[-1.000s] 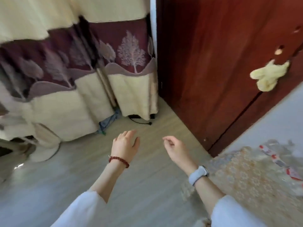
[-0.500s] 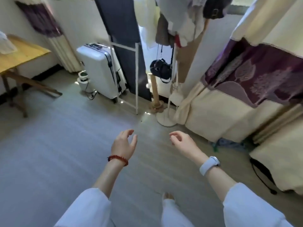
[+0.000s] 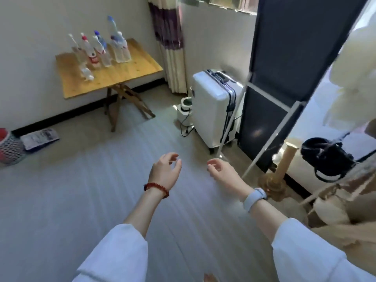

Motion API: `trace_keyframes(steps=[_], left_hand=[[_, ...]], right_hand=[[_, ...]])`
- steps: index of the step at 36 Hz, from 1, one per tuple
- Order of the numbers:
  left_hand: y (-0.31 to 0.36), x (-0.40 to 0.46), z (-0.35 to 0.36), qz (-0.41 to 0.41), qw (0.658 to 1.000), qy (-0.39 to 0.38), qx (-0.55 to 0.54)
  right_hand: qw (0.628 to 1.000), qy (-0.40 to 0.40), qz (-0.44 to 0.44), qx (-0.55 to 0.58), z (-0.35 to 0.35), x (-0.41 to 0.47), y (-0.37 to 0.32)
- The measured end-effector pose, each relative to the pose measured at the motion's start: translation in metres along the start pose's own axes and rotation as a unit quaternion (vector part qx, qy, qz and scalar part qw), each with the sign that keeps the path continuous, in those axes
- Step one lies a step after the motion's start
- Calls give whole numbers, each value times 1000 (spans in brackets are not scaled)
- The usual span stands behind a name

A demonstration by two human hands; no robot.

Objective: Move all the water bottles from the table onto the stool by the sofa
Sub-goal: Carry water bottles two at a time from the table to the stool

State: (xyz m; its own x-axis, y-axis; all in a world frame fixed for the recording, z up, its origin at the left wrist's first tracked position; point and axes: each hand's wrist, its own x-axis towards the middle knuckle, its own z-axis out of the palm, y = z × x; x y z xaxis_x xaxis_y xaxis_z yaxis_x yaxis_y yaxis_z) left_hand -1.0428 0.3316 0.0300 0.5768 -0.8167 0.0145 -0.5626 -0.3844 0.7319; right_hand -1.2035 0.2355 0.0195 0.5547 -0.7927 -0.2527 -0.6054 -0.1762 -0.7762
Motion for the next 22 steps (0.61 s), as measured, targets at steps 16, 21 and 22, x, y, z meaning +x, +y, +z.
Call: trace_keyframes(steps=[16, 21, 22], left_hand=[[-172, 338, -153, -123, 979, 155, -37], [-192, 460, -208, -106, 977, 178, -45], [-195, 481, -215, -106, 978, 175, -48]], right_hand=[[989, -113, -84, -44, 121, 392, -200], [988, -107, -103, -33, 135, 499, -278], [989, -104, -102, -28, 137, 518, -289]])
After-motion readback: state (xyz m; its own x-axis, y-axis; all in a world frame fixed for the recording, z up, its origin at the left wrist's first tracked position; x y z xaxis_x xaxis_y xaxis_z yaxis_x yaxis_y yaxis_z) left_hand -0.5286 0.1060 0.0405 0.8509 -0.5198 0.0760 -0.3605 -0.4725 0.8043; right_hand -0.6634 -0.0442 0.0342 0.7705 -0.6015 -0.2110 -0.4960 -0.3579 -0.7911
